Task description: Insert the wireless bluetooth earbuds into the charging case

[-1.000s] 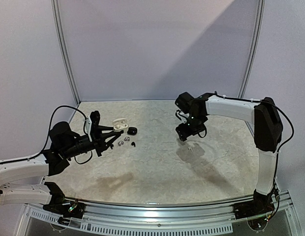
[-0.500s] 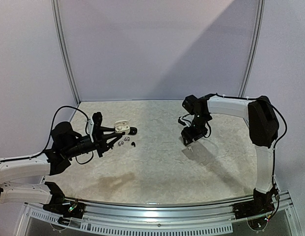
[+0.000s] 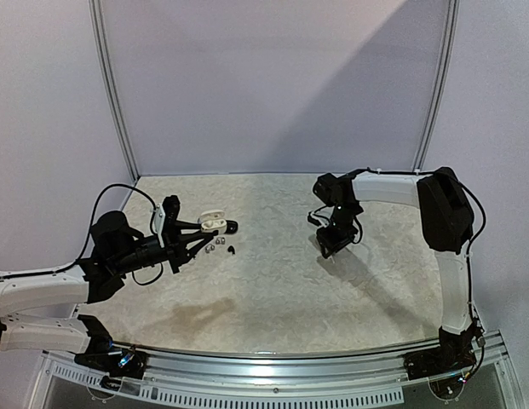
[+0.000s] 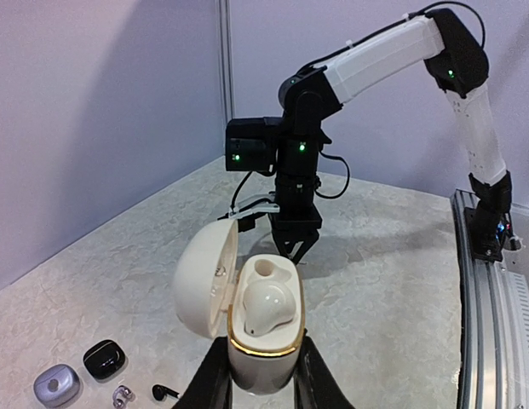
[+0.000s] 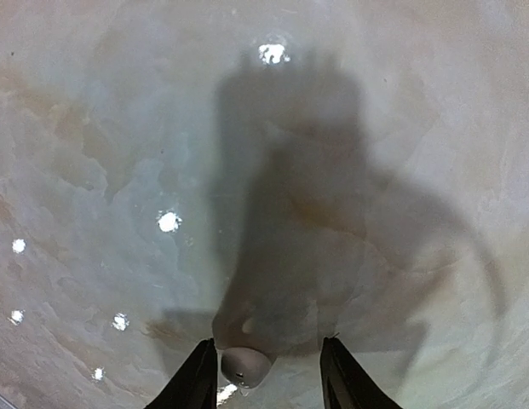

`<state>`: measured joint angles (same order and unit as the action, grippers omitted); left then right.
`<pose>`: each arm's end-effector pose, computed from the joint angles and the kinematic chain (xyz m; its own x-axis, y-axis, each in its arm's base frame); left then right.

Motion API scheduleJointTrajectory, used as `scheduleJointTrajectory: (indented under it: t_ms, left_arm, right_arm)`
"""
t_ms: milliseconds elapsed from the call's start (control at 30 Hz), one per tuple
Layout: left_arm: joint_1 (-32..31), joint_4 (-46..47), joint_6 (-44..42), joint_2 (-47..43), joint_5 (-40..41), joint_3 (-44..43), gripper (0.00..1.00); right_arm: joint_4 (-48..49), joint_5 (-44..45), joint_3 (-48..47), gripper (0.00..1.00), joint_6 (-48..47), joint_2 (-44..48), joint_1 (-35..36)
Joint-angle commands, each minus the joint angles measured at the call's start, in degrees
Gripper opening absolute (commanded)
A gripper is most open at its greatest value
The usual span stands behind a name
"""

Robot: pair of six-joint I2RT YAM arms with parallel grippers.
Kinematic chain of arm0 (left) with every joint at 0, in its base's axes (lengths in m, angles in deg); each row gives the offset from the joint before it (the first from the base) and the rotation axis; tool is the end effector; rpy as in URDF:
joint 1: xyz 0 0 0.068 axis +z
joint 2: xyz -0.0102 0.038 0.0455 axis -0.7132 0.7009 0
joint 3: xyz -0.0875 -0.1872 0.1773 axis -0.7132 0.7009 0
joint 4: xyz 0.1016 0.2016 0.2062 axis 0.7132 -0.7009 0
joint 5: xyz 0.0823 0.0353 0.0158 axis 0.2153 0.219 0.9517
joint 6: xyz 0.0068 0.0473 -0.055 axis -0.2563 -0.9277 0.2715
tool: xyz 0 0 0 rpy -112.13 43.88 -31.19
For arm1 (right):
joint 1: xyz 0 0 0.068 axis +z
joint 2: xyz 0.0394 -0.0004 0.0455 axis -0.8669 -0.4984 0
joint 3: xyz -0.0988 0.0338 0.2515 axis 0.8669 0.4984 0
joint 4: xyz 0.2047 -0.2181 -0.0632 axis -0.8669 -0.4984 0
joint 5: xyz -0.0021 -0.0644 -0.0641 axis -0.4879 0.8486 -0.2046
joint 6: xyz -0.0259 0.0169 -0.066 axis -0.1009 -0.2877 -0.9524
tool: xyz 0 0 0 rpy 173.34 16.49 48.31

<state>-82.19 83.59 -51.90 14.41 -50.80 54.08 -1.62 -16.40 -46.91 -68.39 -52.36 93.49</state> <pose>0.2069 -0.1836 0.2029 -0.0481 0.0238 -0.9986 0.8619 0.5062 -0.0295 0.3874 0.2591 0.1047 -0.8402 -0.5361 -0.0818 -0.5409 0.8394 0.0542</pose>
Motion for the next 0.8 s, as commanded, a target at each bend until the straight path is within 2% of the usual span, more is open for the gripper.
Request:
scheduleJointTrajectory:
  t_ms: [0,167,533,767]
  left_arm:
    - [0.3,0.6,-0.5,0.5,-0.2,-1.1,0.0]
    - [0.3,0.3,-0.5,0.5,-0.2,-1.1,0.0]
    - [0.3,0.1,-0.5,0.1,-0.1,-0.8,0.0]
    - [0.3,0.4,-0.5,-0.4,0.3,-0.4,0.0]
  right_arm:
    - [-1.2,1.8,-1.9,0.41,-0.2,-2.0,1.0]
    - [-3.2,5.4,-3.3,0.33,-1.9,-3.6,1.9]
    - [-4.7,6.6,-4.2,0.22,-1.5,-3.7,2.3]
    - [-5.8,6.9,-5.7,0.03,-1.3,-3.0,2.6]
